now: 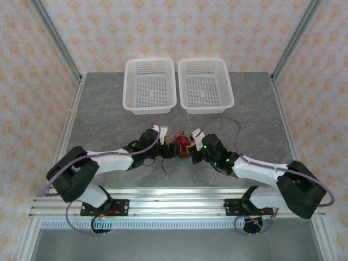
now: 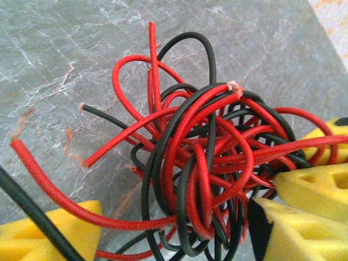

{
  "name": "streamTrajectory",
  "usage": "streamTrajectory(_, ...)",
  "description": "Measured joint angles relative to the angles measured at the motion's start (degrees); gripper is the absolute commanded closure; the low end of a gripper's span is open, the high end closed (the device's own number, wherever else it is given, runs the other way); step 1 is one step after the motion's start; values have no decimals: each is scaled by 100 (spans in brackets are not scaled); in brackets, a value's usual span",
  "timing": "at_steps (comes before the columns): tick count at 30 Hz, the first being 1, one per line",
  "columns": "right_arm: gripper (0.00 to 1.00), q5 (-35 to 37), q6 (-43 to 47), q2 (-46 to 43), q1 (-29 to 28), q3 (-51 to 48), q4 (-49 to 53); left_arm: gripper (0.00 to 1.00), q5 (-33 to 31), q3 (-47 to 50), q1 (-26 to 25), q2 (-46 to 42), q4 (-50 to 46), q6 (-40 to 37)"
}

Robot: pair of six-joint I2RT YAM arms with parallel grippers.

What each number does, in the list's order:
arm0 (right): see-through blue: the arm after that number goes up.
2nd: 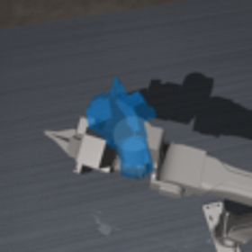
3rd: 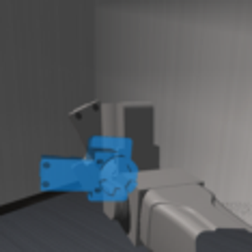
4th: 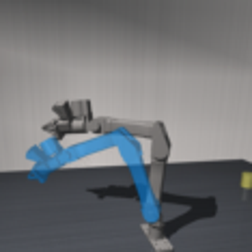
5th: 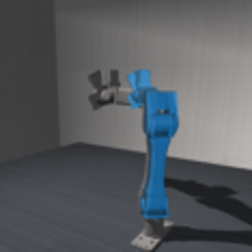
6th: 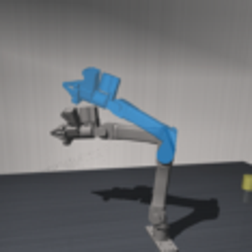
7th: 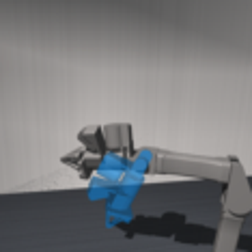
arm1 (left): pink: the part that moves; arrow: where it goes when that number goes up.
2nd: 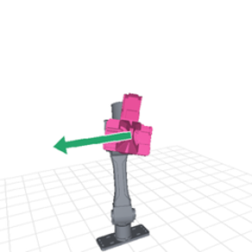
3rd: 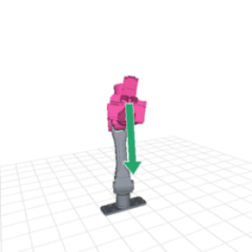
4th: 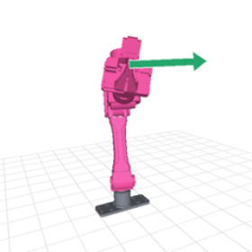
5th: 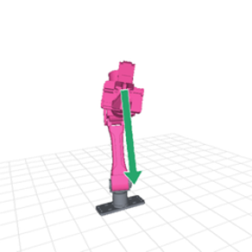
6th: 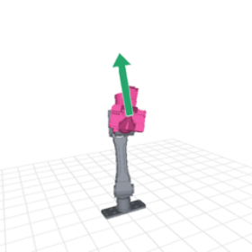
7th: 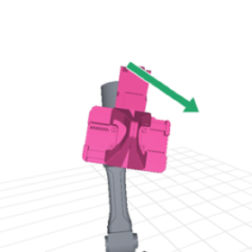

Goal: Untangle the cables

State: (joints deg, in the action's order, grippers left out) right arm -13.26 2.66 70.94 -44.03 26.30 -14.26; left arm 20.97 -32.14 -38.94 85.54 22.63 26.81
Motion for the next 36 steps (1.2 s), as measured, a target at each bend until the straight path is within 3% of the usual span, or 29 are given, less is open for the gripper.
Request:
streamTrajectory(2,100,0,-2,7,0,0,17,60,-4,0,0,179,184,-37)
streamTrajectory(4,100,4,-44,9,9,0,20,89,-20,0,0,306,295,-70)
streamTrajectory(6,100,42,-164,9,9,0,13,100,-20,0,0,356,391,-101)
streamTrajectory(11,100,516,-1049,9,9,0,-28,100,-208,179,-2,192,741,37)
streamTrajectory(17,100,944,-2994,-35,-7,-291,-212,100,-678,846,-7,-623,960,704)
streamTrajectory(20,92,828,-3738,-31,-24,-402,-221,100,-850,1130,-46,-844,1032,1029)
streamTrajectory(25,69,476,-4374,-7,-17,-160,105,100,-1147,1390,-120,-881,1095,1390)
streamTrajectory(29,34,310,-4551,-131,-4,208,688,100,-1425,1467,-120,-879,1071,1537)
streamTrajectory(31,21,236,-4621,-321,-2,376,999,100,-1519,1469,-160,-879,1067,1561)
streamTrajectory(33,13,160,-4747,-549,-2,533,1263,100,-1598,1467,-219,-879,1067,1580)
streamTrajectory(36,10,37,-4946,-721,-2,706,1412,100,-1700,1467,-280,-879,1064,1587)
